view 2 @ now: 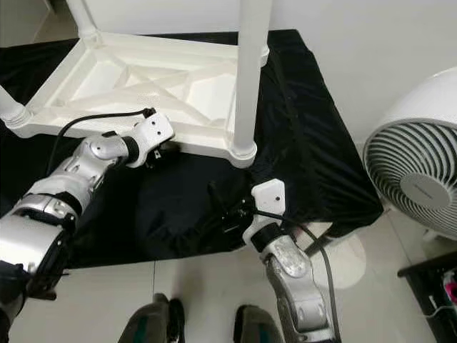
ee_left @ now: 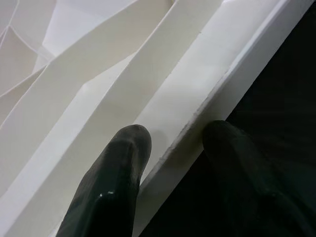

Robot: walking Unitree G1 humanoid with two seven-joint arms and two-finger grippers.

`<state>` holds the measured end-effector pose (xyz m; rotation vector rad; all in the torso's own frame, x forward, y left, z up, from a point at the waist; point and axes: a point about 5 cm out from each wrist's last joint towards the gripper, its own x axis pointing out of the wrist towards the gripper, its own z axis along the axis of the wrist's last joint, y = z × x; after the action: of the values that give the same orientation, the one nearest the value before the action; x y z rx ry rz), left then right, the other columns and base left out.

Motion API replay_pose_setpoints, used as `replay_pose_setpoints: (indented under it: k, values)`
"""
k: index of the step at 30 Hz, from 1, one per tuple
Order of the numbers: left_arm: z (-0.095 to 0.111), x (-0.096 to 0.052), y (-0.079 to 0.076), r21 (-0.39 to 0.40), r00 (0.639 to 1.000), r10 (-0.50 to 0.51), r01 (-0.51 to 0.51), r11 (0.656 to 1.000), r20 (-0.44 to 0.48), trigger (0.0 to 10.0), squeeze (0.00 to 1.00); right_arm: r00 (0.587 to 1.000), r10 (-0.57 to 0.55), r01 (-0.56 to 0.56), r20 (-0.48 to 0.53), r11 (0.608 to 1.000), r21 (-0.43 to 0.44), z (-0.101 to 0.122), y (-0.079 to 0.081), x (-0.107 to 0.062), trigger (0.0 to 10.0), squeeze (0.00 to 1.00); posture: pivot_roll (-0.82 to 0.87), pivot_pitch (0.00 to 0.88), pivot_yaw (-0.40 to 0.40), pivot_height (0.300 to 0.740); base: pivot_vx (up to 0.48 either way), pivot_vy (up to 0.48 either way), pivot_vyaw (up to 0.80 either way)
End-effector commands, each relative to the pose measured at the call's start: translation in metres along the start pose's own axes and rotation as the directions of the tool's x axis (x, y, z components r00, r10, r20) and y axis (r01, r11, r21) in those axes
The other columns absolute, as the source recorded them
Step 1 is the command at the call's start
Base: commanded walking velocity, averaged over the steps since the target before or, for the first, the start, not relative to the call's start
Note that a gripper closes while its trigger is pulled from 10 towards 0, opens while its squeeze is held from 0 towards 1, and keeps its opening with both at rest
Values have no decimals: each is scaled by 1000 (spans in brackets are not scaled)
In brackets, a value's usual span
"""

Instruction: Building children table

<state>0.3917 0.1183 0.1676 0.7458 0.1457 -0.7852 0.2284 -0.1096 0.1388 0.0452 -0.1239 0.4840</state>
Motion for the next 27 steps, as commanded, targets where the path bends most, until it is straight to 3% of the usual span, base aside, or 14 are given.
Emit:
replay_pose_setpoints:
  k: [1, 6, 11, 12, 14, 15, 18, 19, 20, 21, 22, 23, 24, 27]
  values:
    - [-18, 0, 0, -23, 981, 174, -176, 984, -81, 10000, 0, 1000, 6, -6, -14, 1000, 3, -1, 4, -2, 10000, 0, -106, 213, 80, 740, 0, 0, 0]
    - [-17, 0, 0, -26, 985, 154, -157, 987, -75, 10000, 0, 1000, 7, -7, -22, 1000, 3, -1, 5, -3, 10000, 0, -105, 215, 82, 740, 0, 0, 0]
    - [-18, 0, -15, -48, 995, -93, 92, 995, -20, 10000, 0, 999, 4, -4, -33, 1000, 0, -1, 6, -4, 10000, 0, -108, 214, 87, 740, 0, 0, 0]
    - [-18, 0, -15, -48, 995, -93, 92, 995, -20, 10000, 0, 999, 4, -4, -33, 1000, 0, -1, 6, -4, 10000, 0, -108, 214, 87, 740, 0, 0, 0]
    - [-21, -3, -24, -110, 972, -235, 235, 966, 20, 9922, 0, 999, 3, -3, -38, 1000, -4, -2, 6, -4, 10000, 0, -106, 215, 88, 740, 0, 0, 0]
    - [-25, -6, -28, -86, 955, -298, 297, 951, 7, 10000, 0, 999, 2, -2, -39, 1000, -6, -2, 6, -4, 10000, 0, -104, 215, 88, 740, 0, 0, 0]
    - [-27, -7, -29, -84, 948, -318, 317, 945, -2, 9922, 0, 999, 2, -2, -40, 1000, -7, -2, 6, -3, 10000, 0, -102, 217, 88, 740, 0, 0, 0]
    - [-28, -8, -31, -81, 941, -338, 337, 938, -6, 9686, 0, 999, 2, -3, -40, 1000, -7, -2, 7, -3, 10000, 0, -100, 218, 88, 740, 0, 0, 0]
    - [-29, -9, -33, -75, 930, -367, 365, 928, -8, 7765, 0, 999, 3, -3, -40, 1000, -7, -2, 7, -3, 10000, 0, -99, 219, 88, 740, 0, 0, 0]
    - [-29, -9, -33, -75, 930, -367, 365, 928, -8, 7765, 0, 999, 3, -3, -40, 1000, -7, -2, 7, -3, 10000, 0, -99, 219, 88, 740, 0, 0, 0]
    - [-31, -12, -37, -40, 898, -439, 438, 898, -14, 7373, 0, 999, 5, -6, -39, 1000, -8, -1, 7, -2, 10000, 0, -98, 220, 90, 740, 0, 0, 0]
    - [-31, -12, -37, -40, 898, -439, 438, 898, -14, 7373, 0, 999, 5, -6, -39, 1000, -8, -1, 7, -2, 10000, 0, -98, 220, 90, 740, 0, 0, 0]
    - [-31, -14, -39, -27, 874, -486, 485, 874, -17, 9725, 0, 999, 6, -6, -39, 1000, -8, -1, 7, -1, 10000, 0, -97, 221, 92, 740, 0, 0, 0]
    - [-30, -12, -38, -44, 865, -500, 499, 865, -33, 10000, 0, 999, 3, -3, -39, 1000, -10, -1, 7, -1, 10000, 0, -96, 223, 95, 740, 0, 0, 0]
